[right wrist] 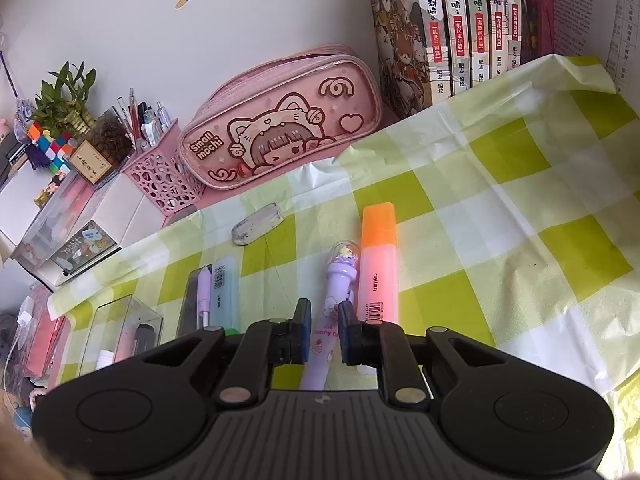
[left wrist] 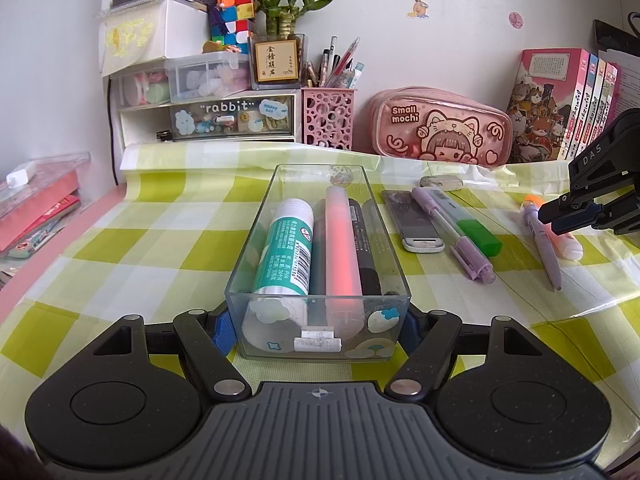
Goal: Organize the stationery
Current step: 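Raise the right tool and move it over the purple character-topped pen, then close the right tool on the purple character pen and lift it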
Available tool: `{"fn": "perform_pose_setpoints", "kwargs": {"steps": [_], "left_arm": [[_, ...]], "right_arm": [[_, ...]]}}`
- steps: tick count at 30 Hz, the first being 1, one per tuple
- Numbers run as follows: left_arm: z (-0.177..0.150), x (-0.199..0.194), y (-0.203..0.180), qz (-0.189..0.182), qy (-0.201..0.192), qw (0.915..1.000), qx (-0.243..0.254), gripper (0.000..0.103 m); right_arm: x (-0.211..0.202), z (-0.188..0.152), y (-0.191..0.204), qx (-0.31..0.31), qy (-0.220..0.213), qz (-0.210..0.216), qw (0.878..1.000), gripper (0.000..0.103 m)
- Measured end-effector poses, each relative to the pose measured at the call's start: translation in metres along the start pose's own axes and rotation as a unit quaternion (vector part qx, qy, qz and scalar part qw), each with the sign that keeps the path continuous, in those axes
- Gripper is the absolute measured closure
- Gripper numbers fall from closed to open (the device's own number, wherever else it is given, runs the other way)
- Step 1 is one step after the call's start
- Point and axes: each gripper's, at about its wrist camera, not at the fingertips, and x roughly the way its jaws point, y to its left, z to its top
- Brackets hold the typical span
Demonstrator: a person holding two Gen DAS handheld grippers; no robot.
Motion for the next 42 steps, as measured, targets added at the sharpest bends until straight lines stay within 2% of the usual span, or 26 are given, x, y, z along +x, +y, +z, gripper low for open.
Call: {"fn": "perform_pose_setpoints", "kwargs": {"steps": [7, 15, 22, 30, 42], "left_arm": [[0.0, 0.0, 0.0, 0.0, 0.0, 1.0, 0.0, 0.03], [0.0, 0.0, 0.0, 0.0, 0.0, 1.0, 0.0, 0.03], [0.0, 0.0, 0.0, 0.0, 0.0, 1.0, 0.0, 0.03], [0.0, 0.0, 0.0, 0.0, 0.0, 1.0, 0.0, 0.03], [0.0, 0.0, 0.0, 0.001, 0.0, 1.0, 0.001, 0.03]], "right_arm": [[0.011, -0.006, 0.005, -0.02, 0.008, 0.002, 1.0, 0.095], [0.012, -0.01, 0.011, -0.025, 0.003, 0.013, 1.0, 0.1], [0.014, -0.012, 0.017, -0.041, 0.007, 0.016, 0.999, 0.099], [0.015, -0.016, 0.027, -0.064, -0.006, -0.001, 0.998, 0.099], [0.008, -0.014, 0.023, -0.004, 0.005, 0.066, 0.998, 0.1]]}}
